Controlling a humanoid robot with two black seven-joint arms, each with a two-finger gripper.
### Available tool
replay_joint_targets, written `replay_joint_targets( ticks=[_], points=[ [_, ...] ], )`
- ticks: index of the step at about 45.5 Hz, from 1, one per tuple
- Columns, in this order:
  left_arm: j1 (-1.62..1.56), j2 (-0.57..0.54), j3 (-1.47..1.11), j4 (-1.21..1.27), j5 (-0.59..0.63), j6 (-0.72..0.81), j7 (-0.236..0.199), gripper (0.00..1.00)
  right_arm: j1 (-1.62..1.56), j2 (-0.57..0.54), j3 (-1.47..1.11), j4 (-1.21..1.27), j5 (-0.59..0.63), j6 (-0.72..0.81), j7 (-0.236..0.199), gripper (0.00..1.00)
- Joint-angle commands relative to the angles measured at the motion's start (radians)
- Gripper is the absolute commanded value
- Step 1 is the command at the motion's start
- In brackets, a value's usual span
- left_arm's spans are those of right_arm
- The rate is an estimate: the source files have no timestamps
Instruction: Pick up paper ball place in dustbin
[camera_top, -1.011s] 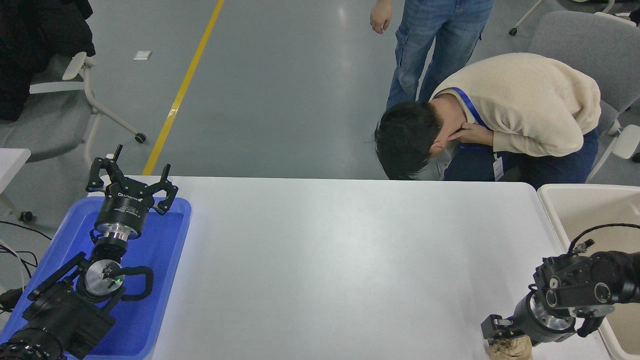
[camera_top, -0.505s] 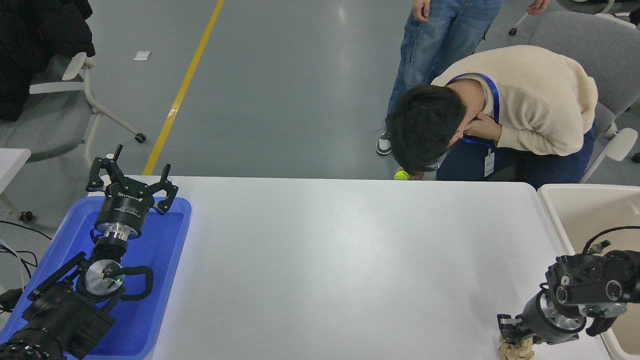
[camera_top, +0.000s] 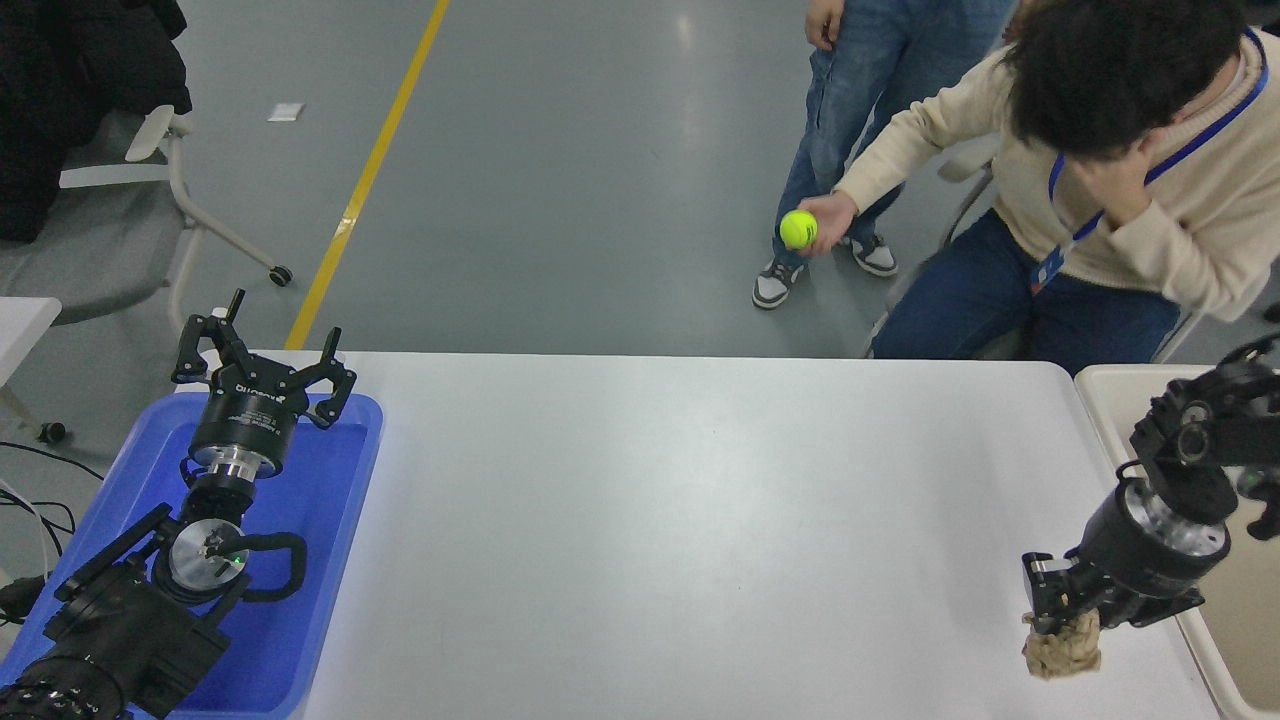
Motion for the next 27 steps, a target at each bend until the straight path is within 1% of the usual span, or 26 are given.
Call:
replay_joint_targets(
  ticks=[1, 13, 27],
  points=[
    [0.0, 0.0, 0.0, 0.0, 0.0, 0.001, 0.0, 1.0, 0.286, -0.059, -0.061, 0.021, 0.072, 0.085, -0.001, 0.0],
    [0.0, 0.0, 0.0, 0.0, 0.0, 0.001, 0.0, 1.0, 0.578, -0.04, -0.249, 0.05, 0.075, 0.085, 0.001, 0.0],
    [0.0, 0.0, 0.0, 0.0, 0.0, 0.001, 0.0, 1.0, 0.731, -0.036, -0.327, 0.065, 0.075, 0.085, 0.001, 0.0]
  ],
)
